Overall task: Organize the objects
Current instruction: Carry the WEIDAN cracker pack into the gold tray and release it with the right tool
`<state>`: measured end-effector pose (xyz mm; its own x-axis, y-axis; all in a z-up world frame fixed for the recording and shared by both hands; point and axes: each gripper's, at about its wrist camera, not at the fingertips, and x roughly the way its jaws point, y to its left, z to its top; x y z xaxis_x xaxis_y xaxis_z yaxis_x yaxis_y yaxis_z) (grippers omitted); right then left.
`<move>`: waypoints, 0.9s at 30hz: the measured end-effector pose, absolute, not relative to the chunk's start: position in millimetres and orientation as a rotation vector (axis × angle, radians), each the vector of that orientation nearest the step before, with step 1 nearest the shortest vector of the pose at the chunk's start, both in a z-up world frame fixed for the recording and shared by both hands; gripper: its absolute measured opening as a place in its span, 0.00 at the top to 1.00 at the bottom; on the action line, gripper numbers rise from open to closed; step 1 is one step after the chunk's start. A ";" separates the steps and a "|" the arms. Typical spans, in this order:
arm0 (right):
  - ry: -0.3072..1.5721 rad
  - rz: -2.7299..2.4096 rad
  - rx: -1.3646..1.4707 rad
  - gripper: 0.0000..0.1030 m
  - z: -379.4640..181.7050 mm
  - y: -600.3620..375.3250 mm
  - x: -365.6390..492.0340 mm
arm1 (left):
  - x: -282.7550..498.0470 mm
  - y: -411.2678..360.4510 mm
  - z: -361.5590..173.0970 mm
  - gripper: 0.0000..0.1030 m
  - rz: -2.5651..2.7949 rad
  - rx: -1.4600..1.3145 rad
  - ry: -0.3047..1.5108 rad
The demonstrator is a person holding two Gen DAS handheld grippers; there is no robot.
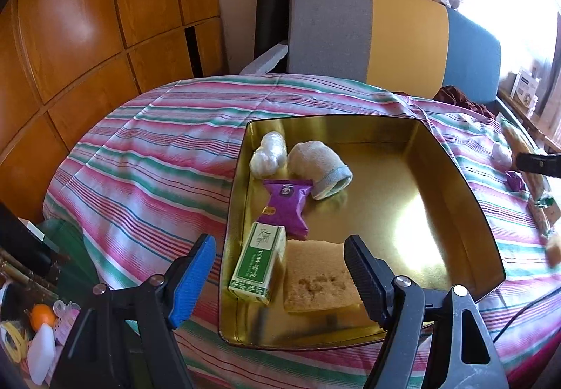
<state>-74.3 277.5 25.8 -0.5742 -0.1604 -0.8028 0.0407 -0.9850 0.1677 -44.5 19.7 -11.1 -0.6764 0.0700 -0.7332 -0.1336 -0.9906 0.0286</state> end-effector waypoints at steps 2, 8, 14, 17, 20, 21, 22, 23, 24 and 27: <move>-0.173 -2.635 1.396 0.55 22.9 256.3 -83.2 | -44.4 15.2 -12.5 0.26 2.777 -1.215 0.113; -0.127 -2.515 1.518 0.55 -5.6 198.7 -117.5 | -44.3 -5.9 -11.9 0.26 2.807 -1.218 0.070; -0.095 -2.493 1.687 0.55 -39.9 172.7 -148.3 | -46.0 -31.5 -10.9 0.26 2.846 -1.226 0.023; -0.054 -2.493 1.771 0.55 -56.5 162.6 -162.2 | -47.7 -40.8 -13.2 0.26 2.851 -1.241 -0.012; -0.057 -2.492 1.834 0.55 -68.2 156.9 -172.2 | -48.0 -45.6 -14.9 0.26 2.847 -1.248 -0.038; -0.060 -2.484 1.852 0.55 -71.8 153.3 -175.1 | -48.5 -46.6 -15.5 0.25 2.844 -1.250 -0.042; -0.064 -2.479 1.861 0.55 -73.6 150.9 -176.8 | -48.6 -46.8 -16.1 0.25 2.841 -1.253 -0.046; -0.076 -2.473 1.870 0.55 -75.8 148.0 -178.6 | -48.7 -47.4 -17.0 0.25 2.838 -1.257 -0.051; -0.102 -2.462 1.874 0.55 -78.1 145.2 -180.2 | -48.8 -47.9 -17.9 0.25 2.834 -1.261 -0.056; -0.181 -2.421 1.864 0.54 -80.5 138.6 -183.3 | -49.8 -49.3 -20.4 0.25 2.830 -1.274 -0.066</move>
